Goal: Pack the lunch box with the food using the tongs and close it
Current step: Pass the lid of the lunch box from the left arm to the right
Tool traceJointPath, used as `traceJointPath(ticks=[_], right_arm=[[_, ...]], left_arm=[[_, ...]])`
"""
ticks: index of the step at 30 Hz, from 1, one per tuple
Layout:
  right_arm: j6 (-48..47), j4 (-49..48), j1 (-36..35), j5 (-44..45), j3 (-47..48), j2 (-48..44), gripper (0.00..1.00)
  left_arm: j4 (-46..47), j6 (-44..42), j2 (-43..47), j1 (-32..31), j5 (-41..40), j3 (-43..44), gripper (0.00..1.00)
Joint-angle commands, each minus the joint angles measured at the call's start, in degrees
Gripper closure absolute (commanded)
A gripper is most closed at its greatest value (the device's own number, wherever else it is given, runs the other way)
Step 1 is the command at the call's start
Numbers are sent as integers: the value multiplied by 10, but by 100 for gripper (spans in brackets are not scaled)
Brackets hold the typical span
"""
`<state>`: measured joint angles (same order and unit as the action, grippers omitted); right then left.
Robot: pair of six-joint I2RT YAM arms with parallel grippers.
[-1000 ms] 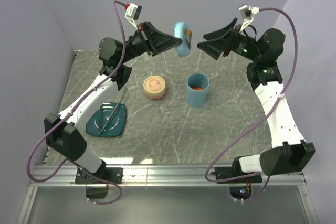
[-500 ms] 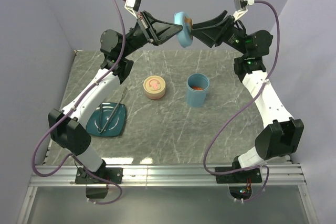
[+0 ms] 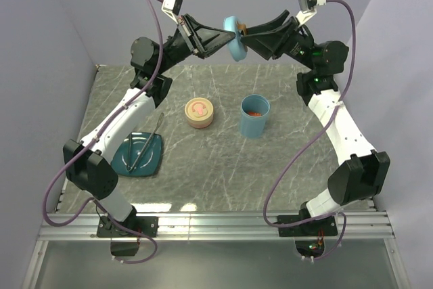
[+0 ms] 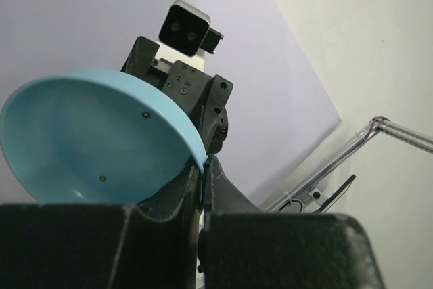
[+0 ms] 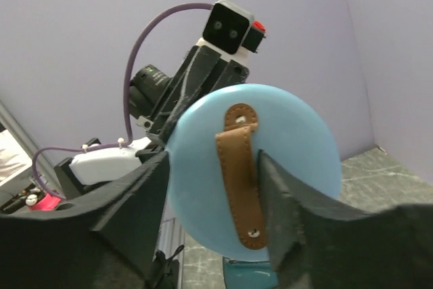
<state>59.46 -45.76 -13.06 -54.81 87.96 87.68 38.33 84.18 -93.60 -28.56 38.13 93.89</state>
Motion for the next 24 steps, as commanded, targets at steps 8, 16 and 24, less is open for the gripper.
traceJointPath(ticks=[8,16,24], right_arm=[[-44,32,-14,-11,22,-1,54],[-107,126,-18,-6,51,4,96],[-246,328,-9,15,92,-8,100]], left_arm=[[29,22,9,-5,-2,13,100],[29,25,8,-5,-2,17,100],[-18,-31,35,21,0,-31,39]])
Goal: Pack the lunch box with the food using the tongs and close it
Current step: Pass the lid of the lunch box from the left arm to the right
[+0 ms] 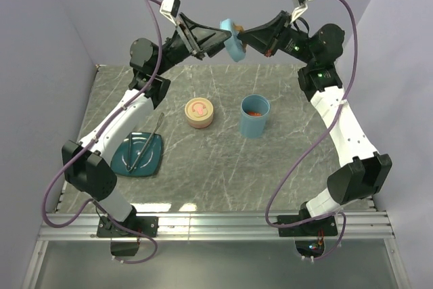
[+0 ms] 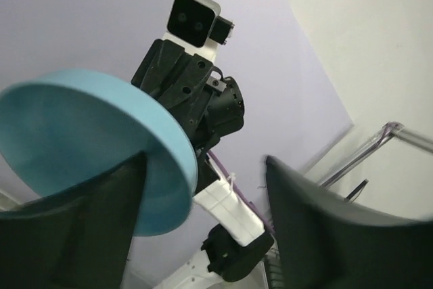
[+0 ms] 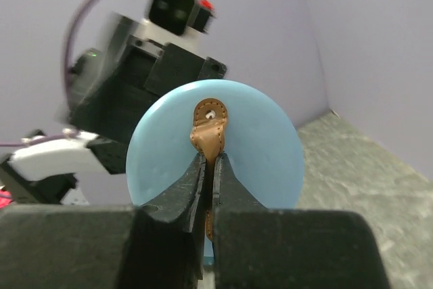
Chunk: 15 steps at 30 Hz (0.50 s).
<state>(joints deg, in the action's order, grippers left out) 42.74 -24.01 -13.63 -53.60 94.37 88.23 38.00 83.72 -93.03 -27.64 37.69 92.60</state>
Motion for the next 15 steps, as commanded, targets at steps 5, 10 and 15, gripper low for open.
traceJointPath(ticks=[5,10,15], right_arm=[[-225,272,8,62,53,-25,100],[-341,431,7,123,79,-10,100],[-419,609,7,209,150,46,100]], left_arm=[[-27,-93,61,73,32,-72,1],[-61,-167,85,127,52,-129,0],[-278,-397,98,136,27,-87,1]])
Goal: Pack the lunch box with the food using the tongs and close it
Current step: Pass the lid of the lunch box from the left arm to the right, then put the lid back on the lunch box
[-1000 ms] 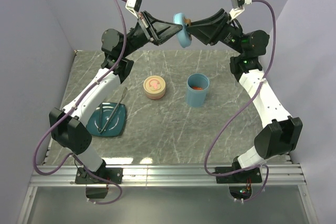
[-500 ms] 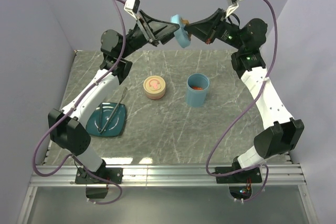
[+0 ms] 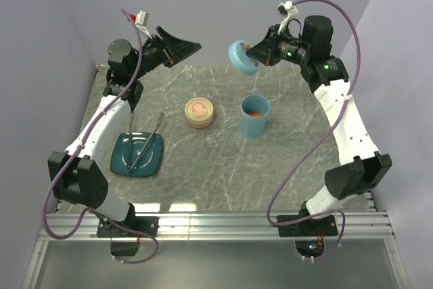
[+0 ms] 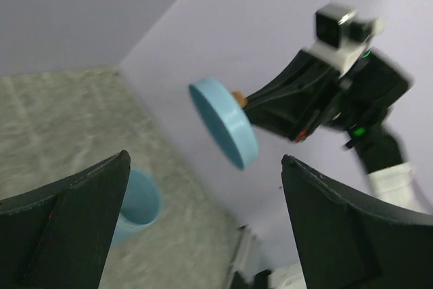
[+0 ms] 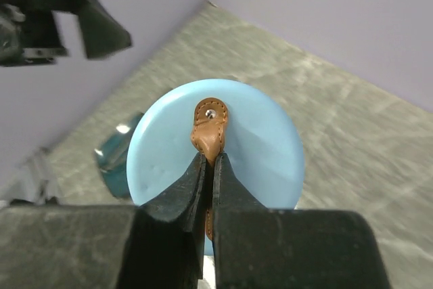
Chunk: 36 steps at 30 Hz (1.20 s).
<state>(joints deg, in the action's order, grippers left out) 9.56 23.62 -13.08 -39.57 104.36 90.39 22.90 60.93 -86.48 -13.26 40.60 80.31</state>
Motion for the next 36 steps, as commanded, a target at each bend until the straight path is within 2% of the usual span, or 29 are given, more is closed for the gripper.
traceJointPath(ticks=[1,6,9,15,21,32,36], right_arm=[[-112,153,2,76,68,42,100],[-150,202,-4,138,45,66,100],[-167,193,-10,163,-6,59,100],[-175,114,-30,223,-130,30,100],[-180,56,-52,265,-216,-4,100],[-177,12,-63,293,-254,-17,100],[-171,-22,-64,287,-278,-48,100]], left_arm=[[-169,-232,30,-10,-8,49,1],[-289,-371,33,-16,-65,87,1],[-290,-404,53,-19,-92,67,1],[-300,-411,68,-19,-89,51,1],[-296,-417,74,-19,-98,42,1],[-295,-413,70,-19,-103,38,1],[-299,-414,66,-19,-101,41,1]])
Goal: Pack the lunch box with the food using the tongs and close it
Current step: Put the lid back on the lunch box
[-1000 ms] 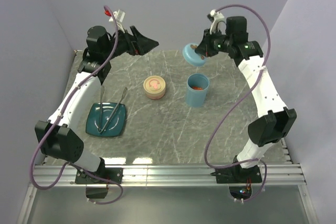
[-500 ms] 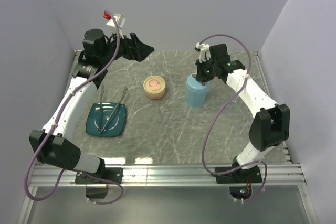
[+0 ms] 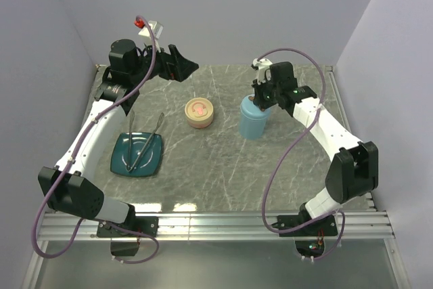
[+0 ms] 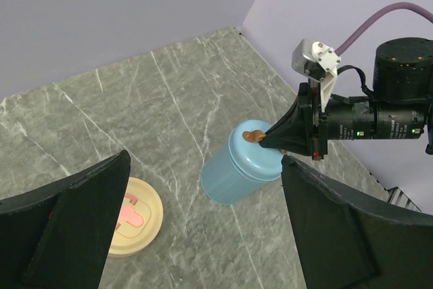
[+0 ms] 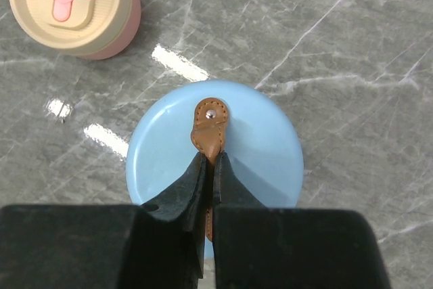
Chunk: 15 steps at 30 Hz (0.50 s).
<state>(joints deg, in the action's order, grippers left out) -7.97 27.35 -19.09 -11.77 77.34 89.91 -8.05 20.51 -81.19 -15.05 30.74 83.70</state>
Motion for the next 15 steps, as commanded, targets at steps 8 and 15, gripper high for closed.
traceJointPath(ticks=[8,15], right_arm=[[-4,-42,-5,-4,-7,-30,100],[-6,-38,-5,-18,-14,-11,100]], left_arm=[[9,-6,10,-2,-1,8,0],[6,-13,11,-2,-2,5,1]])
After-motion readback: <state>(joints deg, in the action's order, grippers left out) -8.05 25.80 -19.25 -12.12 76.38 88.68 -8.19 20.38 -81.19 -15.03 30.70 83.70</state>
